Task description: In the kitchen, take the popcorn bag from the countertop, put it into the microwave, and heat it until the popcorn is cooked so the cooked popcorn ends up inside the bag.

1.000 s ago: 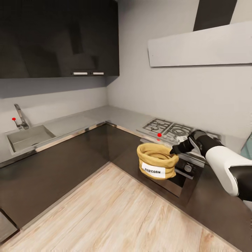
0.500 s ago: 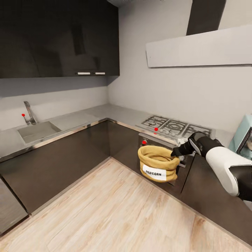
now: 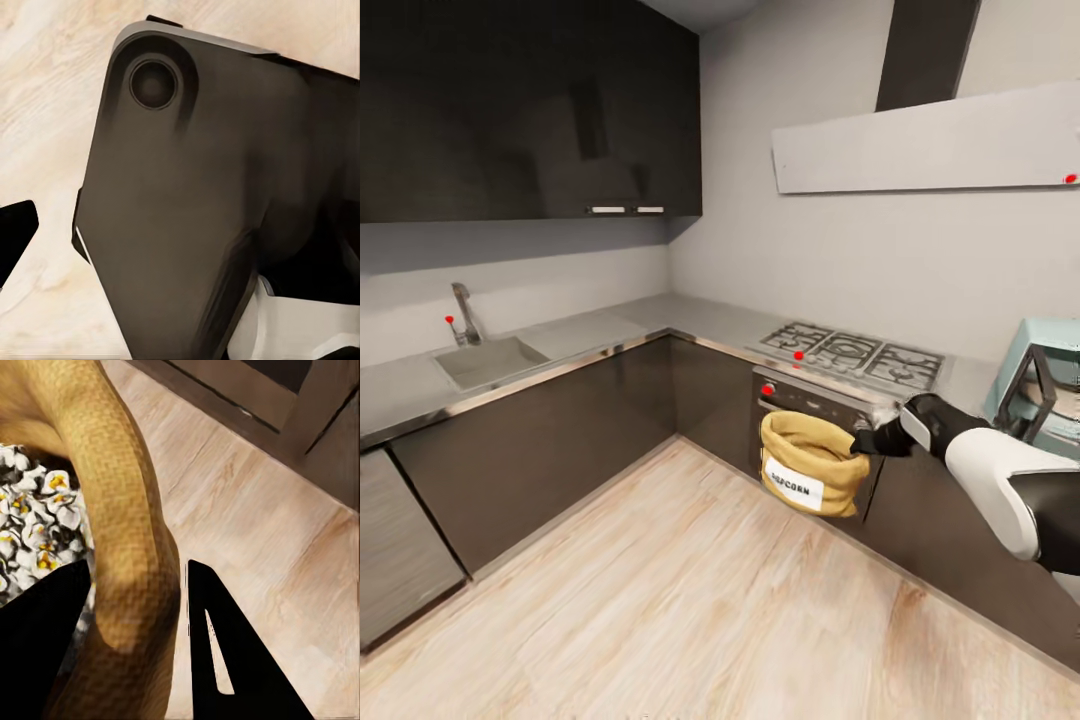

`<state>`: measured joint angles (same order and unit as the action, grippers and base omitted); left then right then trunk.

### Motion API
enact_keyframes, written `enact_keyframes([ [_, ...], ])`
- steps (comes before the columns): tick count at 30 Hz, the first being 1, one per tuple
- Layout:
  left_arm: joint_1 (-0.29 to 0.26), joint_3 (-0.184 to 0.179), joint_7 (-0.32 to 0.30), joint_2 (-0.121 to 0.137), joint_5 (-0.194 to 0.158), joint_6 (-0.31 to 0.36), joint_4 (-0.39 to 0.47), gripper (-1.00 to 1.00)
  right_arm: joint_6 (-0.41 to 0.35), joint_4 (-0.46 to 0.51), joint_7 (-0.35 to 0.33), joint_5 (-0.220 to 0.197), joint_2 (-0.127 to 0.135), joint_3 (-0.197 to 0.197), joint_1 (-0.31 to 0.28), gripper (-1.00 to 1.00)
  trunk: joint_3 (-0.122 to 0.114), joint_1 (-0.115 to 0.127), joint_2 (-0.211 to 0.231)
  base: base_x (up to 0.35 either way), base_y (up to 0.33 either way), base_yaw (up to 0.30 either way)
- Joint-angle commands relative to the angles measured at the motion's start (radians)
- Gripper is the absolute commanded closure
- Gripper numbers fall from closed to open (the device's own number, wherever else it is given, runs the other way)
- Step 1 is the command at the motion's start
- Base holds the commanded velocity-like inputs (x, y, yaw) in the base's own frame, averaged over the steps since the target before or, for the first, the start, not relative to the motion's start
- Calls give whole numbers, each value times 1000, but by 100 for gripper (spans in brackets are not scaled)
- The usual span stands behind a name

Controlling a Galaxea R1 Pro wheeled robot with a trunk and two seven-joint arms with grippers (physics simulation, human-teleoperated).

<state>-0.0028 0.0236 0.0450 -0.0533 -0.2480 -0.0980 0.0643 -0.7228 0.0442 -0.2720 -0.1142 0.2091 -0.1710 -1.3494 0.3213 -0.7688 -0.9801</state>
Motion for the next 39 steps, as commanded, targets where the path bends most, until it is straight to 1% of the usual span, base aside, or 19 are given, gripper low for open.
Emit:
enact_keyframes([
  [1, 0, 2, 2, 0, -3, -2, 0, -100, 32, -24, 25, -30, 0, -5, 0, 100, 1, 1, -1, -346, 0, 0],
  [2, 0, 3, 3, 0, -6, -2, 0, -100, 96, -58, 61, -42, -6, -5, 0, 100, 1, 1, -1, -346, 0, 0],
  [4, 0, 4, 3, 0, -8, -2, 0, -100, 147, -74, 96, -48, -10, -5, 0, 100, 1, 1, -1, -346, 0, 0],
  [5, 0, 4, 3, 0, -8, -2, 0, -100, 162, -75, 102, -49, -10, -5, 8, 100, 1, 1, -1, -347, 0, 0],
  [7, 0, 6, 2, 0, -9, -3, 0, -100, 218, -76, 113, -71, -10, -5, 32, 100, 1, 1, -1, -347, 0, 0],
  [9, 0, 6, 2, 1, -10, -3, 0, -100, 233, -76, 114, -74, -11, -5, 40, 100, 1, 1, -1, -347, 0, 0],
  [12, 0, 7, 2, 1, -11, -4, 0, -100, 252, -76, 113, -76, -13, -5, 72, 100, 1, 1, -1, -340, 0, 0],
  [17, 0, 7, 1, 3, -11, -8, 0, -100, 260, -76, 111, -93, -19, -5, 112, 100, 1, 1, -1, -91, 0, 0],
  [20, 0, 7, 1, 3, -11, -9, 1, -100, 261, -76, 106, -97, -18, -5, 120, 100, 1, 1, -1, -4, 0, 0],
  [25, 0, 7, 1, 4, -11, -11, 2, -100, 247, -76, 107, -95, -6, -7, 121, 100, 1, 1, -1, 0, 0, 0],
  [27, 0, 7, 1, 4, -11, -11, 2, -100, 181, -76, 138, -95, -3, -7, 121, 100, 0, 1, -1, 0, 0, -194],
  [28, 0, 7, 1, 4, -11, -11, 2, -100, 172, -76, 151, -95, -2, -7, 121, 100, -1, 1, -1, 0, 0, -252],
  [31, 0, 6, 1, 3, -11, -11, 2, -100, 164, -76, 163, -95, -2, -7, 122, 100, -3, 1, -1, 0, 0, -260],
  [37, 0, 3, 0, 3, -8, -11, 2, -100, 163, -76, 165, -96, -1, -7, 122, 100, -8, 1, -1, 0, 0, -263],
  [39, 0, 2, 0, 3, -8, -11, 2, -100, 163, -77, 165, -96, 9, -7, 122, 100, -9, 1, -1, 0, 0, -263],
])
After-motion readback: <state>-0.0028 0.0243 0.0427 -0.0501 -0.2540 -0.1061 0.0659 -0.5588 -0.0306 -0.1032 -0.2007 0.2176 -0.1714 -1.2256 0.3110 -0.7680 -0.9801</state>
